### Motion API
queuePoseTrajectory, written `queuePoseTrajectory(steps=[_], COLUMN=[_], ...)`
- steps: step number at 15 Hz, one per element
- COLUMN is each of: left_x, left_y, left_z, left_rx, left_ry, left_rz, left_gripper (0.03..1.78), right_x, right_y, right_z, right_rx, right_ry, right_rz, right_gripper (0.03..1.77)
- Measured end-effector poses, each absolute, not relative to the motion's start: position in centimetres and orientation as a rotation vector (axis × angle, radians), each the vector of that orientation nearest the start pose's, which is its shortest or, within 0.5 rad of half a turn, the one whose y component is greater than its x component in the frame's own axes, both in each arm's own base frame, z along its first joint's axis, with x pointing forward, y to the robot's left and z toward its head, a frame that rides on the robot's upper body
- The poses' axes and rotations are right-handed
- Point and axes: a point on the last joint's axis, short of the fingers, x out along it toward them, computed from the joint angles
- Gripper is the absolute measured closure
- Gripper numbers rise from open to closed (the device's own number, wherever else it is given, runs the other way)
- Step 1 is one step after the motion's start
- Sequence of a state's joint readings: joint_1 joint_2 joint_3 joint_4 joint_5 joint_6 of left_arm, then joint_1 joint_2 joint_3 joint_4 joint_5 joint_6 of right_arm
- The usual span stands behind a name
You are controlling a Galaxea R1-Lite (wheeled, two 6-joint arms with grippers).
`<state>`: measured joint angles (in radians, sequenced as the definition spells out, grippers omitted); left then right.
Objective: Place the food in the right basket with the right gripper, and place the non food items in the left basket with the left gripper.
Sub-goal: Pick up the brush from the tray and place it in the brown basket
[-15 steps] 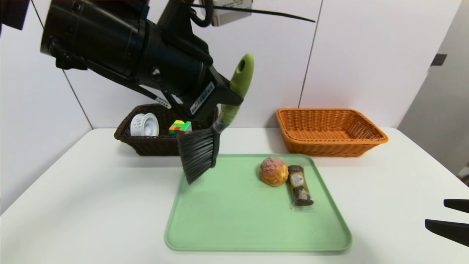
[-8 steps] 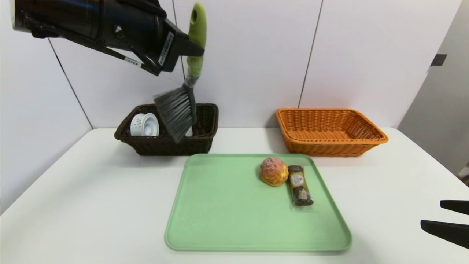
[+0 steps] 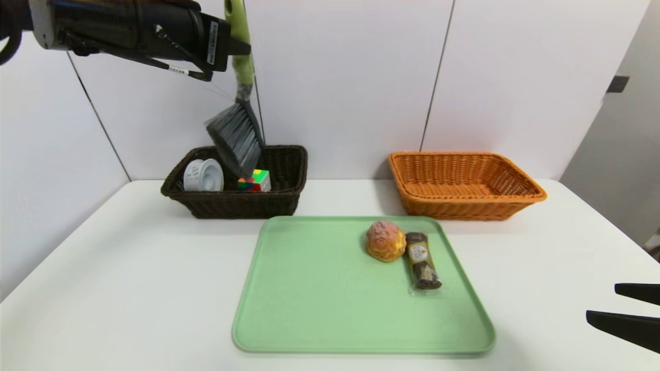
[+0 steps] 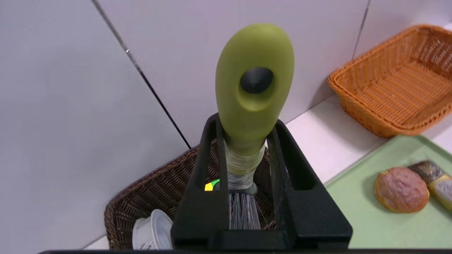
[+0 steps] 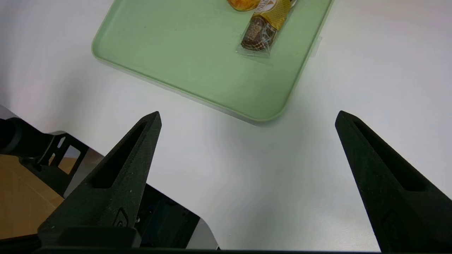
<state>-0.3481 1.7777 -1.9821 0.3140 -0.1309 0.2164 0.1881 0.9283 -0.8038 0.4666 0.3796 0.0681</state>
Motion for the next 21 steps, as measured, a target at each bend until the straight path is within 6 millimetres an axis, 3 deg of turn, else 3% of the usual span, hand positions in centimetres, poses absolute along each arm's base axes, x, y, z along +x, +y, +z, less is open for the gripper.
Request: queuePoseTrajectory(steps=[6,13,21], left_x=[33.7,37.1,39.2], left_y=[-9.2,-6.2,-5.6], left_z=[37.4,35.6,33.8], left_rx=[-0.039,-0.188,-0.344], left_ry=[0.123,0.139,0.187], left_rz=[-0.489,-0.412,-0.4], left_gripper=[1.45,1.45,1.45], right_x=[8.4,8.3,8.3], right_y=[2.4,2.4,2.4], right_z=[23.4,22.9,22.8], right_rx=[0.122,0.124,0.122], right_ry=[0.629,0.644,0.647], right_rz=[0.527,0.523,0.523], right_gripper=[0.1,0.1,0.1])
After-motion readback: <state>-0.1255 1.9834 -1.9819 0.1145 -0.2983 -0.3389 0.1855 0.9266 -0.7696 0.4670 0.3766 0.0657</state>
